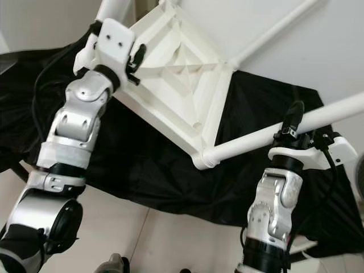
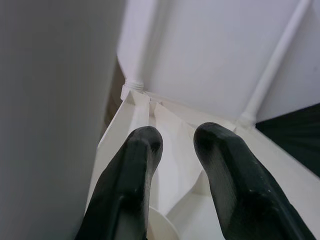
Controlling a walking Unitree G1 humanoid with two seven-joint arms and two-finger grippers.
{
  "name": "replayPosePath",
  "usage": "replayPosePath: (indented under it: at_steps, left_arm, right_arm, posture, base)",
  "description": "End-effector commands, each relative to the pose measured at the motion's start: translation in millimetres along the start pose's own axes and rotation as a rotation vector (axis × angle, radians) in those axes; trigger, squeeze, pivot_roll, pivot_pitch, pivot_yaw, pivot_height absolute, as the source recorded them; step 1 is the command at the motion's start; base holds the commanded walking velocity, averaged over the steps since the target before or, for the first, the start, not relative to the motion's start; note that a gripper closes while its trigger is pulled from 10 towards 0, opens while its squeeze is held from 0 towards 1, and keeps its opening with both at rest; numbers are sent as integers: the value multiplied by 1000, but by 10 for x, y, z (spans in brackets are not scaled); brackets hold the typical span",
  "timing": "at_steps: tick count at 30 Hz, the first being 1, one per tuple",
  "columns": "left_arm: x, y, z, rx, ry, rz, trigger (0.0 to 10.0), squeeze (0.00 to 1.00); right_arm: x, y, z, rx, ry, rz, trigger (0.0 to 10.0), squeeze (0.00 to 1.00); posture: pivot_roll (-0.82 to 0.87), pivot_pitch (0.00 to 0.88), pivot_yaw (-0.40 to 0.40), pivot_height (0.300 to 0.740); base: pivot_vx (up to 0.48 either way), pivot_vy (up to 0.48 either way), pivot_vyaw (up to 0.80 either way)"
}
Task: Building children table
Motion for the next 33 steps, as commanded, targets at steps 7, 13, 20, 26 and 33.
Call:
replayPosePath:
  at_steps: [7,13,20,26,33]
  left_arm:
    - [339,485,-50,-150,217,-16,10000,0]
    - [200,545,-4,-162,176,-36,10000,0]
    - [36,512,0,-151,99,-102,10000,0]
    - [-245,236,-99,-73,-56,-208,10000,0]
    - [-407,0,-184,-9,-134,-214,10000,0]
  right_arm:
    - [-1287,-1122,-892,534,-426,-136,0,0]
    - [-1084,-1365,-830,608,-356,-58,6118,0]
    - [-798,-1530,-755,661,-244,-16,10000,0]
    - [-569,-1593,-668,702,-132,-31,10000,0]
    - [-482,-1596,-634,700,-81,-20,10000,0]
  posture:
    - [153,149,36,740]
    - [143,139,43,740]
    - [140,138,40,740]
    - [135,143,30,740]
    - [128,154,22,740]
  base:
    - [0,0,0]
    - [0,0,0]
    - [0,0,0]
    - [0,0,0]
    - [0,0,0]
Point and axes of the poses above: a point about 5 cm out from each wrist's last joint towards the gripper, its own z axis pointing out of the wrist towards the gripper, its own y axis along the axis of the wrist's last joint, x = y × z, the point moved 5 cm from there along z, pointing out of the wrist towards the gripper, and after that the axes turned 8 degrees about -z, right-handed, at the moved point
